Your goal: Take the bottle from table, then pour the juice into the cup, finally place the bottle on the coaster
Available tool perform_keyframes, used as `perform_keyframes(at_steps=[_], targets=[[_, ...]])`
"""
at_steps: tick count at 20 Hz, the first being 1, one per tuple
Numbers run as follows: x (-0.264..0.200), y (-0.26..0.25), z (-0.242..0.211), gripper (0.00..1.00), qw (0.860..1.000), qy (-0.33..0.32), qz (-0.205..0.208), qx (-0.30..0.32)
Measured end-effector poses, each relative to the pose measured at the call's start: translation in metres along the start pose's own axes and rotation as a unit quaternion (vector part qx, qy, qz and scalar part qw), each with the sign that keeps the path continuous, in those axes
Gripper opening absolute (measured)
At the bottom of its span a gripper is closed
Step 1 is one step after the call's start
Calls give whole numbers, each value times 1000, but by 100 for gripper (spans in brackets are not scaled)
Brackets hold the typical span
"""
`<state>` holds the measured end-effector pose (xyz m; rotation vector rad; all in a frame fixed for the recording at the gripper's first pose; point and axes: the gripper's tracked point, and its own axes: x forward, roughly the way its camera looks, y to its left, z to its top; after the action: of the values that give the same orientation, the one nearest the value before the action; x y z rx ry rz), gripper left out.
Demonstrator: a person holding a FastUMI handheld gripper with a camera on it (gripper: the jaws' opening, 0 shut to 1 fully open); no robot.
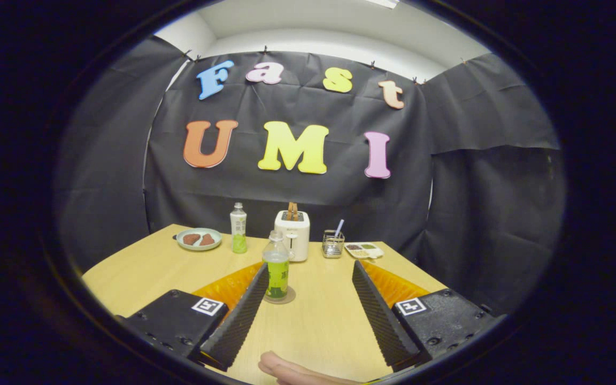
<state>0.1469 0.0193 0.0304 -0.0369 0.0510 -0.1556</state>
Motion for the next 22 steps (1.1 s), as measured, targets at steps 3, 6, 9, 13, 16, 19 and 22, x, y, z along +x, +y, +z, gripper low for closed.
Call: perform_keyframes(at_steps=[3,6,9,13,16,19,22], targets=[[-42,-3,5,100,999,-20,31,11],[-73,-14,-2,100,998,-29,53,25],[-95,-22,-17,100,997,-19,60,35],[-112,-51,-26,100,999,-20,43,23],[-118,-63,-42,100,998,-23,55,27],[-118,-65,-54,100,996,-22,77,25],[-112,-66,-65,100,996,-16,84,19]])
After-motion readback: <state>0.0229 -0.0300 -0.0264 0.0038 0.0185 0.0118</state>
